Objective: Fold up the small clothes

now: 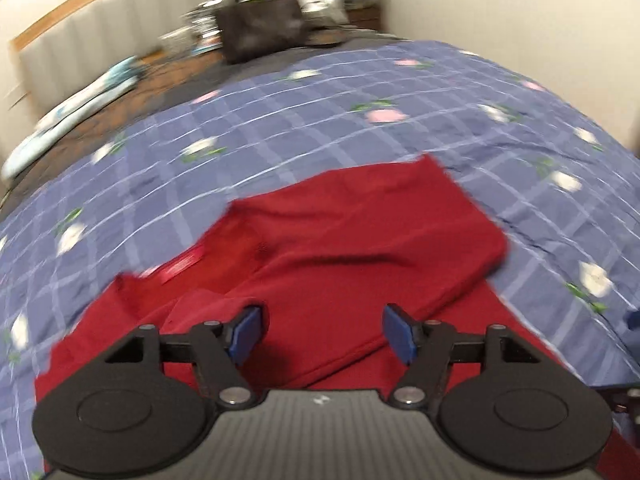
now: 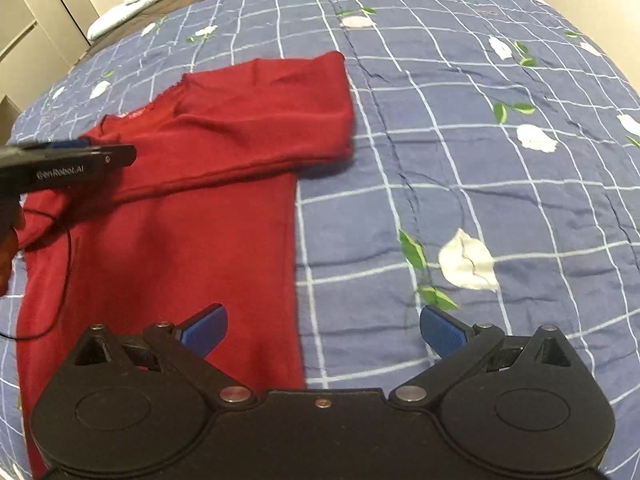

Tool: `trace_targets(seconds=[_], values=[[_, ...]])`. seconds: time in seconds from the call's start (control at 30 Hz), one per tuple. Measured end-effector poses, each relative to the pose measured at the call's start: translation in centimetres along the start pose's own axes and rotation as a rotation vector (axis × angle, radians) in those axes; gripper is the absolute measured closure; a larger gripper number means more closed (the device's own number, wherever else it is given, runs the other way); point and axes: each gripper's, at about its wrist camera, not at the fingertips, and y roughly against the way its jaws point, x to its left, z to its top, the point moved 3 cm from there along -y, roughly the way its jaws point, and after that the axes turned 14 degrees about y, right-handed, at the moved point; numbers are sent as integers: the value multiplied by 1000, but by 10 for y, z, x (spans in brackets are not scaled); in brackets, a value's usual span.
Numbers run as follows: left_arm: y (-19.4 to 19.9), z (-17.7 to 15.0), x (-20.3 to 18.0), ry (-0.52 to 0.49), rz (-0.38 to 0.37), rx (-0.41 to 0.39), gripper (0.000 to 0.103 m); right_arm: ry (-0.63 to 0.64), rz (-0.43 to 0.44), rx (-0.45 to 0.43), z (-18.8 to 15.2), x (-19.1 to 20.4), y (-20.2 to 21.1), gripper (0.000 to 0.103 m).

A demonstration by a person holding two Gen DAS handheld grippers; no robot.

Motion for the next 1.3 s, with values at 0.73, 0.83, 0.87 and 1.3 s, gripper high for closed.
trace_targets(seconds=[0.73, 0.83, 0.87, 1.3], values=[[32, -70, 80, 448, -370, 233, 1, 48, -139, -101, 26, 45, -7, 1], [52, -88, 113, 529, -283, 176, 1, 131, -112, -176, 61, 70, -9, 1], [57, -94, 124, 556, -248, 164, 1, 159, -100, -197, 71, 82, -11, 2], [81, -112, 284, 891, 79, -25, 1, 526, 2, -279, 119, 253, -62, 25]])
